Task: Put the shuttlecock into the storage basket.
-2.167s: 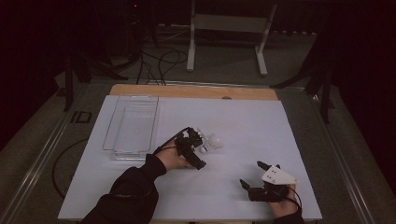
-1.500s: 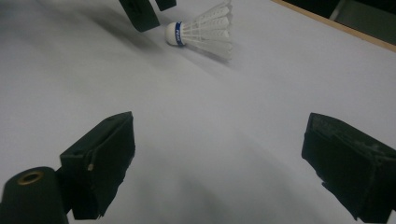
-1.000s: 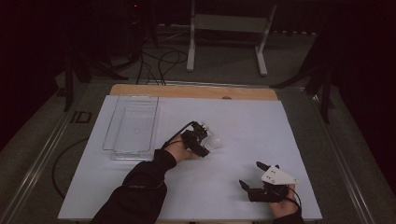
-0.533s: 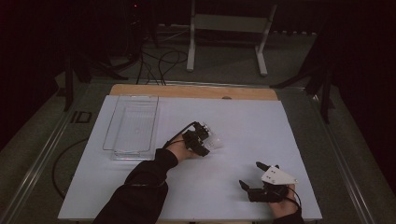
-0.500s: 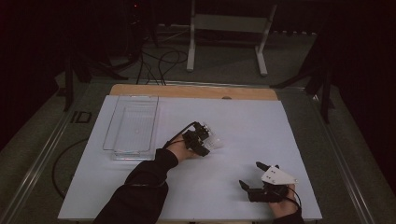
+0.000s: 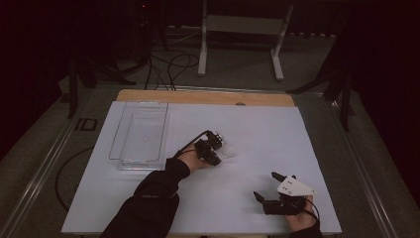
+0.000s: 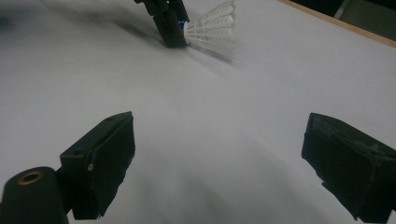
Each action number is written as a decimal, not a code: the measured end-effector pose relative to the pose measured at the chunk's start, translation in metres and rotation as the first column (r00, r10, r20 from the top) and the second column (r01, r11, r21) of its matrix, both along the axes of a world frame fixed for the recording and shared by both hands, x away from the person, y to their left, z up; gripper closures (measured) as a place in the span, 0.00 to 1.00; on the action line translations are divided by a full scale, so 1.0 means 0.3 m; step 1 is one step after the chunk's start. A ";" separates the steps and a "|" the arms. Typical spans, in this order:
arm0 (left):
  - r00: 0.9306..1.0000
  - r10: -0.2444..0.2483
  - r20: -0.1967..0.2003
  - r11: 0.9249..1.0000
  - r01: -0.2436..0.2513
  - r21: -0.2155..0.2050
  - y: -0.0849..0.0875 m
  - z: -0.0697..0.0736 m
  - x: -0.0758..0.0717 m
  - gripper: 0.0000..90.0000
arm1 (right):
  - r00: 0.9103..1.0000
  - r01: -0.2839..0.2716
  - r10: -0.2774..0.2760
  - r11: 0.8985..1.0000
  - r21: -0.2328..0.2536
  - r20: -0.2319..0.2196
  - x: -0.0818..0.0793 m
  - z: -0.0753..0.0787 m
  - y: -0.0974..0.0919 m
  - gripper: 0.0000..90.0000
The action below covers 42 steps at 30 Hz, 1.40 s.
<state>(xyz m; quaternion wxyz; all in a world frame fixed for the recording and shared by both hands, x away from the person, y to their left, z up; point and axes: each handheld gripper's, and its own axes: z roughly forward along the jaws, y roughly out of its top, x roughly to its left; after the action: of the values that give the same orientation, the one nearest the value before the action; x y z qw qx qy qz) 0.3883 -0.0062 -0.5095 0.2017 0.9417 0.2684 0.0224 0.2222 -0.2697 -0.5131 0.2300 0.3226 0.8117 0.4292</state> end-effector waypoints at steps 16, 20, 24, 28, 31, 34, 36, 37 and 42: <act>0.999 -0.032 -0.013 0.999 0.032 0.004 0.009 0.027 -0.005 0.73 | 1.000 0.001 -0.001 1.000 0.001 -0.002 0.000 0.000 0.000 0.11; 0.999 -0.048 -0.013 0.999 0.048 0.010 0.011 0.035 -0.016 0.73 | 1.000 0.002 -0.002 1.000 0.000 -0.003 0.000 0.000 0.001 0.11; 0.997 -0.069 -0.017 0.998 0.069 0.013 0.012 0.042 -0.025 0.73 | 1.000 0.002 -0.002 1.000 -0.001 -0.003 0.001 -0.001 0.001 0.11; 0.997 -0.077 -0.027 0.997 0.077 0.011 0.013 0.047 -0.033 0.73 | 1.000 0.003 -0.003 1.000 -0.001 -0.003 0.000 0.000 0.001 0.11; 0.996 -0.081 -0.027 0.997 0.081 0.008 0.013 0.054 -0.040 0.73 | 1.000 0.001 -0.001 1.000 -0.003 -0.003 0.001 -0.001 0.001 0.11; 0.996 -0.086 -0.029 0.996 0.086 0.004 0.016 0.062 -0.044 0.73 | 1.000 0.001 -0.001 1.000 -0.003 -0.003 0.002 -0.002 0.001 0.11; 0.996 -0.085 -0.035 0.996 0.085 0.004 0.018 0.068 -0.046 0.73 | 1.000 0.002 -0.002 1.000 -0.003 -0.004 0.002 -0.002 0.001 0.11; 0.995 -0.089 -0.040 0.996 0.089 0.003 0.021 0.071 -0.047 0.73 | 1.000 0.002 -0.002 1.000 -0.003 -0.004 0.002 -0.002 0.001 0.11; 0.992 -0.119 -0.029 0.993 0.119 0.007 0.028 0.093 -0.062 0.73 | 1.000 0.004 -0.004 1.000 -0.004 -0.007 0.002 -0.004 0.001 0.11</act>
<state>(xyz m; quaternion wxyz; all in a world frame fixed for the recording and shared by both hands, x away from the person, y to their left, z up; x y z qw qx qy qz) 0.3699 0.0023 -0.4814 0.1949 0.9571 0.2146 -0.0019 0.2229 -0.2694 -0.5143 0.2288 0.3254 0.8127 0.4259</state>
